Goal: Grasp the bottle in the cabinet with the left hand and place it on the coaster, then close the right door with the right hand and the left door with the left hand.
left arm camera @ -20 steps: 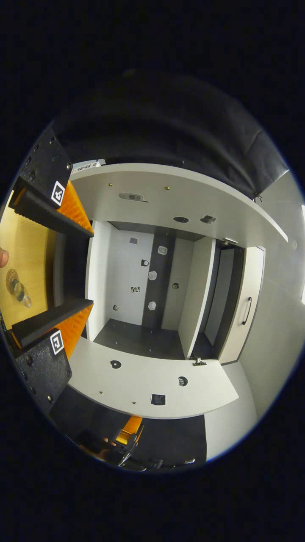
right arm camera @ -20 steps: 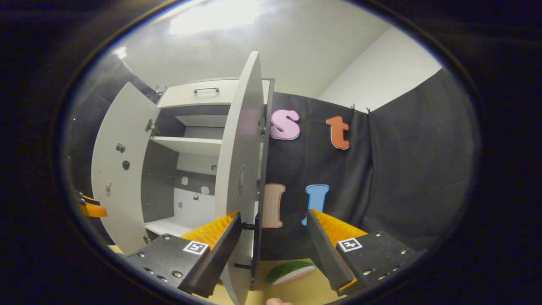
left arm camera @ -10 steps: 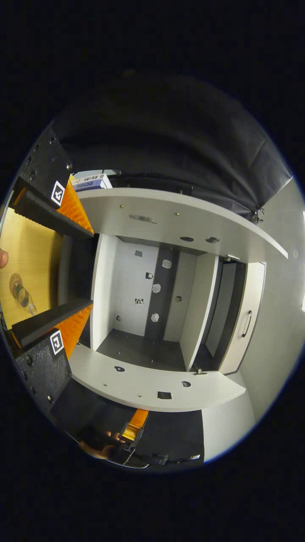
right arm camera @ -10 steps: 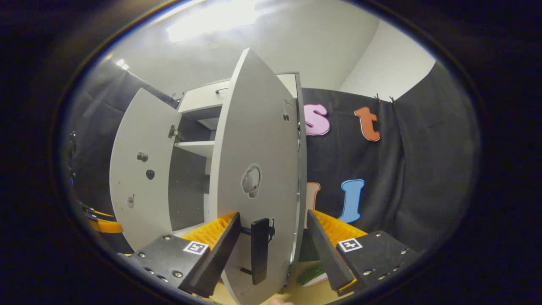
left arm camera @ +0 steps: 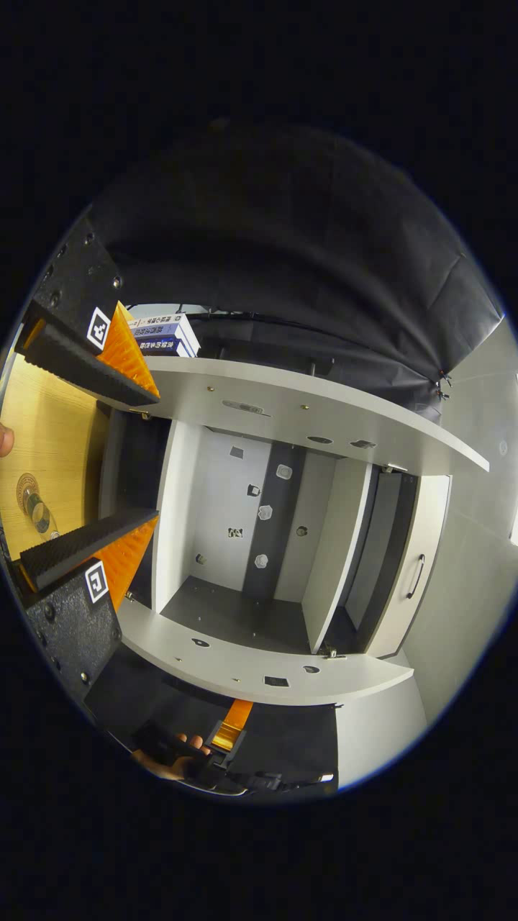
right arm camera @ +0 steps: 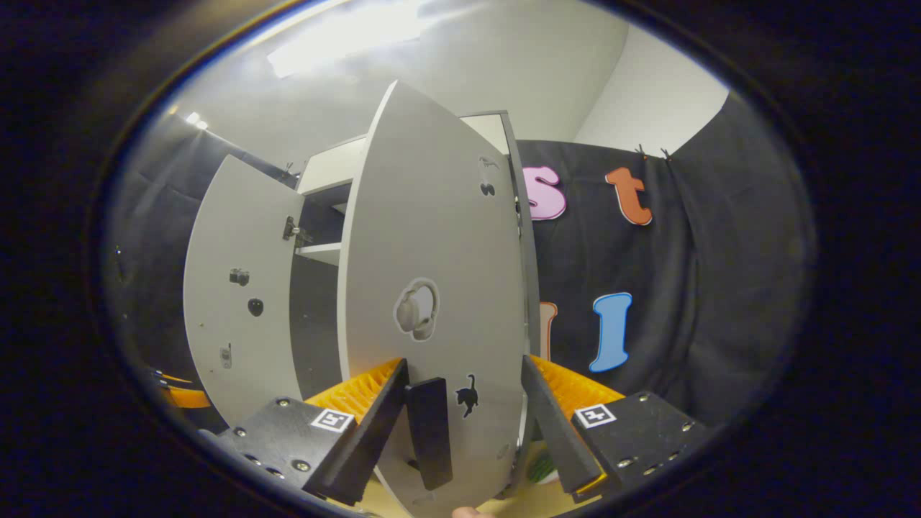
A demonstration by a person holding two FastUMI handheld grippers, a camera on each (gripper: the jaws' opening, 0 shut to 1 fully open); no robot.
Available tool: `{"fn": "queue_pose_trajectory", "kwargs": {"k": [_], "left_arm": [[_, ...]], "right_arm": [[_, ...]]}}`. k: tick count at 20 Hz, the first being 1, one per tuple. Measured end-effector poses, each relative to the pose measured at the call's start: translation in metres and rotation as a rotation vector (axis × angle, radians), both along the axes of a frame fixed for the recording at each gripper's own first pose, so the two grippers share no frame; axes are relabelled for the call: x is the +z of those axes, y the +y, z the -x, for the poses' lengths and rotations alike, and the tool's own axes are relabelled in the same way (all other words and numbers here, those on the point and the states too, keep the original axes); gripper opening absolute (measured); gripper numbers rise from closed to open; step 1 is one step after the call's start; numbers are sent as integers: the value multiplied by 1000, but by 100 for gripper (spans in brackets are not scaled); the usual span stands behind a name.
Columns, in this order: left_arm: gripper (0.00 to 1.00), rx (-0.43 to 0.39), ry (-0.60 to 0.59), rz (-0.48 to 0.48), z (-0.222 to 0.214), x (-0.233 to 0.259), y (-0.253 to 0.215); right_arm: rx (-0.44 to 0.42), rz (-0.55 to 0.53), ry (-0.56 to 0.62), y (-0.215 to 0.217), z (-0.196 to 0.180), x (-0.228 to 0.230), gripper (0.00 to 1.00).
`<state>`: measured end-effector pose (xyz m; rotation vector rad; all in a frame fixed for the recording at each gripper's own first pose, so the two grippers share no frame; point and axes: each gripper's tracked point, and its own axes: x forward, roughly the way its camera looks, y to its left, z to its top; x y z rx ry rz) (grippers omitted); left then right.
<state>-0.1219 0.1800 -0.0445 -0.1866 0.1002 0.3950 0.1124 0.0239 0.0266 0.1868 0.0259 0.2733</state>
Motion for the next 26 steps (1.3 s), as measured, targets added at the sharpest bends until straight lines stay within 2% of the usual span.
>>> {"fn": "queue_pose_trajectory", "kwargs": {"k": [1,3,4,5,11,17,26], "left_arm": [[91,1,0,1,1,-1,0],[91,0,6,4,1,-2,0],[91,0,11,4,2,-3,0],[91,0,13,3,3,-2,0],[91,39,28,-15,17,-5,14],[91,112,19,-25,38,1,41],[91,179,6,-33,52,6,75]], "right_arm": [[15,-4,4,7,2,-2,95],[61,-5,17,23,7,-4,93],[74,13,30,30,7,-11,96],[64,33,37,30,3,-17,96],[80,-14,50,63,-16,-23,98],[53,39,26,93,-35,-24,97],[58,-25,82,124,-67,-37,97]]}}
